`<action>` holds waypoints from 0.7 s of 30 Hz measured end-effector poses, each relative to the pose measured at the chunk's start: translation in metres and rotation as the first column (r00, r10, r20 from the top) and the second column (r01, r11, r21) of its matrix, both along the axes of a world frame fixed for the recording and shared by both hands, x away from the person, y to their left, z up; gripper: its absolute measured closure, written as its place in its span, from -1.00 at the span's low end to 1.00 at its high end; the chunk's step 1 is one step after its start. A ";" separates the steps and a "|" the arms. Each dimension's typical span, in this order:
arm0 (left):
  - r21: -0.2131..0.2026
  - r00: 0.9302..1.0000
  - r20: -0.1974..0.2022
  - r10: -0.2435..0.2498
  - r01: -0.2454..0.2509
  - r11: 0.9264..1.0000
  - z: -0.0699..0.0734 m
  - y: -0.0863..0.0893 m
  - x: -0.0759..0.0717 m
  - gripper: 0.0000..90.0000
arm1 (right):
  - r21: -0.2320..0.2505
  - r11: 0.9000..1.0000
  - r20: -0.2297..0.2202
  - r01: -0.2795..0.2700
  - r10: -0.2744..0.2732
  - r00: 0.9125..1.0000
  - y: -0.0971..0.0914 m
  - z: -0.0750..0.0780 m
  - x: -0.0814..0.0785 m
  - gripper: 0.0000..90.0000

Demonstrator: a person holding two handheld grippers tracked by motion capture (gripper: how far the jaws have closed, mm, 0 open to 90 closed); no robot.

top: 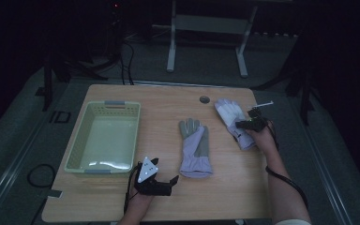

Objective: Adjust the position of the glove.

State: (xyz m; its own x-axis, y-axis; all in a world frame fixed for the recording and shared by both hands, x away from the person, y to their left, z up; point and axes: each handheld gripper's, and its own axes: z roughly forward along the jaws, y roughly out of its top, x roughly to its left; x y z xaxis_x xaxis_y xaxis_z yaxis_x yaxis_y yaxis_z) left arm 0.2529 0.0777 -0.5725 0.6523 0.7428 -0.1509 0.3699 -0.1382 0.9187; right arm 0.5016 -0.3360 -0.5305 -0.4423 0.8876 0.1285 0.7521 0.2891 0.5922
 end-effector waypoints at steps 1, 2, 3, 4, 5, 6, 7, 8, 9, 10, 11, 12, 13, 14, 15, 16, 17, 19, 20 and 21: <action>0.001 1.000 0.001 0.000 0.000 1.000 0.000 0.000 0.000 -1.00 | 0.001 1.000 0.000 0.006 -0.006 1.000 0.000 0.001 -0.001 0.68; 0.000 1.000 0.001 0.000 0.000 1.000 0.000 0.000 0.000 -1.00 | 0.009 1.000 -0.002 0.011 -0.011 1.000 0.000 0.003 -0.003 0.70; 0.000 1.000 0.002 0.000 0.000 1.000 0.000 0.000 0.000 -1.00 | 0.018 1.000 -0.003 0.021 -0.020 1.000 -0.001 0.004 -0.004 0.72; 0.000 1.000 0.002 0.000 0.000 1.000 0.000 0.000 0.000 -1.00 | 0.024 0.999 0.003 0.034 -0.034 0.999 -0.001 0.007 -0.006 0.73; 0.000 1.000 0.002 0.000 0.000 1.000 0.000 0.000 0.000 -1.00 | 0.028 0.999 0.010 0.044 -0.044 0.999 -0.001 0.010 -0.009 0.74; 0.000 1.000 0.002 0.001 -0.001 1.000 0.000 0.000 0.000 -1.00 | 0.031 0.998 0.024 0.051 -0.051 0.998 -0.001 0.013 -0.013 0.75; 0.001 1.000 0.002 0.000 0.000 1.000 0.000 0.000 0.000 -1.00 | 0.047 0.997 0.026 0.062 -0.063 0.998 -0.001 0.016 -0.016 0.76; 0.001 1.000 0.001 0.001 -0.001 1.000 0.000 0.000 0.000 -1.00 | 0.061 0.996 0.034 0.064 -0.066 0.997 -0.001 0.019 -0.020 0.76; 0.002 1.000 0.002 0.001 -0.001 1.000 0.000 0.000 0.000 -1.00 | 0.071 0.995 0.042 0.072 -0.075 0.996 0.000 0.022 -0.025 0.76; 0.002 1.000 0.002 0.000 0.000 1.000 0.000 0.000 0.000 -1.00 | 0.079 0.994 0.053 0.078 -0.083 0.995 0.000 0.026 -0.030 0.77; 0.004 1.000 0.002 0.001 -0.001 1.000 0.000 0.000 0.000 -1.00 | 0.091 0.993 0.062 0.078 -0.084 0.995 0.000 0.031 -0.035 0.77; 0.004 1.000 0.003 0.001 -0.001 1.000 0.000 -0.001 0.000 -1.00 | 0.097 0.992 0.068 0.081 -0.088 0.994 0.000 0.035 -0.040 0.77; 0.005 1.000 0.004 0.001 -0.002 1.000 0.000 -0.001 0.000 -1.00 | 0.095 0.992 0.082 0.083 -0.091 0.992 0.001 0.040 -0.046 0.77; 0.005 1.000 0.004 0.002 -0.002 1.000 0.000 -0.001 0.000 -1.00 | 0.098 0.991 0.092 0.087 -0.096 0.991 0.001 0.045 -0.051 0.77; 0.005 1.000 0.005 0.003 -0.003 1.000 0.000 -0.001 0.000 -1.00 | 0.100 0.990 0.100 0.096 -0.106 0.989 0.001 0.050 -0.057 0.78; 0.007 1.000 0.005 0.003 -0.003 1.000 0.000 -0.001 -0.001 -1.00 | 0.104 0.989 0.115 0.103 -0.115 0.987 0.000 0.055 -0.064 0.78; 0.010 1.000 0.006 0.002 -0.002 1.000 0.000 -0.001 -0.001 -1.00 | 0.114 0.988 0.129 0.108 -0.123 0.984 0.000 0.060 -0.071 0.78; 0.011 1.000 0.006 0.002 -0.002 1.000 0.000 -0.001 -0.001 -1.00 | 0.129 0.983 0.159 0.130 -0.150 0.976 -0.001 0.069 -0.085 0.78; 0.012 1.000 0.006 0.002 -0.002 1.000 0.000 -0.001 -0.001 -1.00 | 0.137 0.981 0.173 0.134 -0.157 0.972 -0.001 0.074 -0.093 0.78; 0.012 1.000 0.007 0.001 -0.001 1.000 0.000 -0.001 -0.001 -1.00 | 0.147 0.980 0.180 0.137 -0.162 0.970 0.000 0.078 -0.100 0.78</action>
State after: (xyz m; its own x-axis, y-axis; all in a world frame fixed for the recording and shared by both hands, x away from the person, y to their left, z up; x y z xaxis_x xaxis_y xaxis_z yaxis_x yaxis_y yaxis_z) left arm 0.2523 0.0763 -0.5723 0.6524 0.7452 -0.1377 0.3640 -0.1487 0.9195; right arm 0.4012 -0.3364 -0.4523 -0.3334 0.9263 0.1754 0.6505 0.0914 0.7540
